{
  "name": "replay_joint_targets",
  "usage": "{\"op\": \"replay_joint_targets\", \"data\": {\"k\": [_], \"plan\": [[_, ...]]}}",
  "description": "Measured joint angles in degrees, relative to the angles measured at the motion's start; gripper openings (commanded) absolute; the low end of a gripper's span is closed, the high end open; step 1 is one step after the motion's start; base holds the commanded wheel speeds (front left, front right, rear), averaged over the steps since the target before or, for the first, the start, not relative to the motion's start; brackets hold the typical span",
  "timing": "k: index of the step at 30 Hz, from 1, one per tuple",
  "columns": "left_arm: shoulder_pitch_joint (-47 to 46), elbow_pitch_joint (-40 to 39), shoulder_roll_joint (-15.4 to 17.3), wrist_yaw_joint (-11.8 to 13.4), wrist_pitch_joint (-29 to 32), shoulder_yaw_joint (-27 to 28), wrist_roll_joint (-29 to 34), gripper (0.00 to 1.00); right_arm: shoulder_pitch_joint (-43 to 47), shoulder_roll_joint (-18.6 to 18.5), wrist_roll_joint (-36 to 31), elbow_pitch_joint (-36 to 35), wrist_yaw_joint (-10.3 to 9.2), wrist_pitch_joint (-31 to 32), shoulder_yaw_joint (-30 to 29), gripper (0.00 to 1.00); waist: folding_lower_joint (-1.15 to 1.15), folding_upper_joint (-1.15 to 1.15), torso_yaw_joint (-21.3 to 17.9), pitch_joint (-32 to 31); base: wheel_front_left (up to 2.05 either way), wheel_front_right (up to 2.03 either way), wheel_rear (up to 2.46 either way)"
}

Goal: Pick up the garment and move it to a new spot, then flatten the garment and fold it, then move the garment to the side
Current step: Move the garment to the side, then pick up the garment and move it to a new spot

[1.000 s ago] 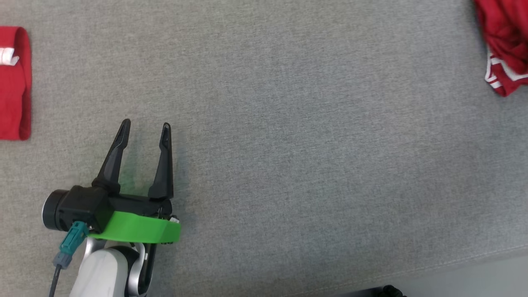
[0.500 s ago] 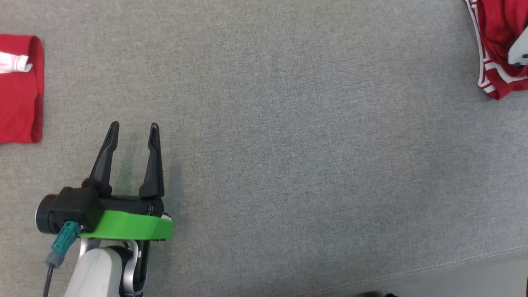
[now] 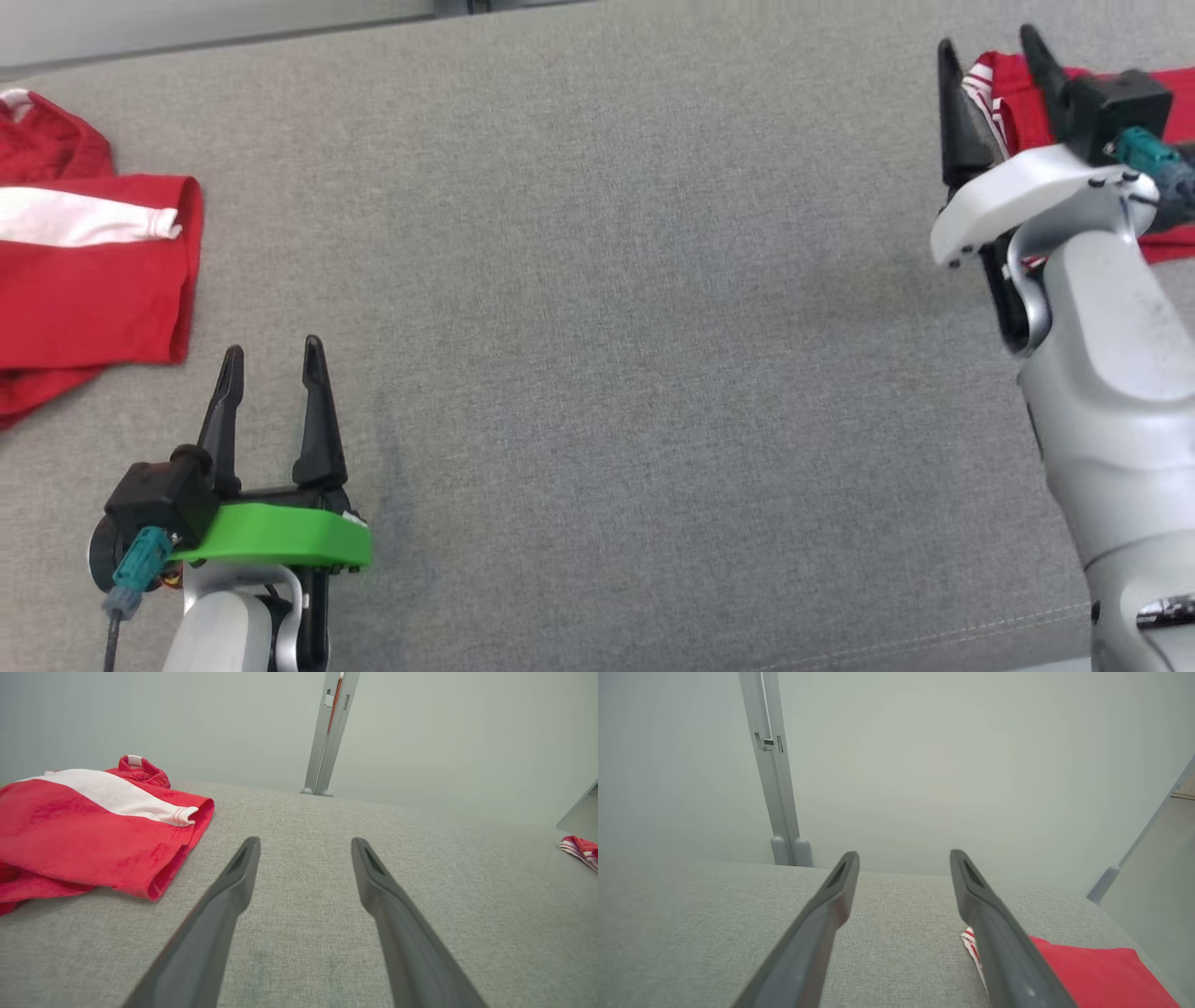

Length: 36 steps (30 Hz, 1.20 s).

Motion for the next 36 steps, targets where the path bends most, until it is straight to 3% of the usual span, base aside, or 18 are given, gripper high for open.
{"op": "replay_joint_targets", "data": {"k": [5,13,18,36], "plan": [[2.03,1.70,-0.94,-0.12,-0.24,1.03,-0.29,1.00,9.77,1.48,2.64,-7.70,-0.01,0.00,0.75,1.00,0.00,0.00,0.92,-4.55,0.00,0.00,0.00],[7.02,2.41,-1.90,-0.68,-0.32,3.22,0.60,1.00,27.05,7.03,2.26,-18.83,-0.01,0.00,-0.04,1.00,0.00,0.00,2.86,-10.96,0.00,0.00,0.00],[9.56,2.52,-2.57,-0.91,-0.32,3.05,1.49,1.00,34.29,7.64,2.59,-23.01,-0.01,-0.01,0.78,1.00,0.00,0.00,4.14,-12.87,0.00,0.00,0.00],[11.72,2.94,-3.61,-2.04,-0.32,4.12,2.67,1.00,40.37,7.81,5.89,-25.39,-0.01,0.00,3.50,1.00,0.00,0.00,5.19,-15.04,0.00,0.00,0.00]]}}
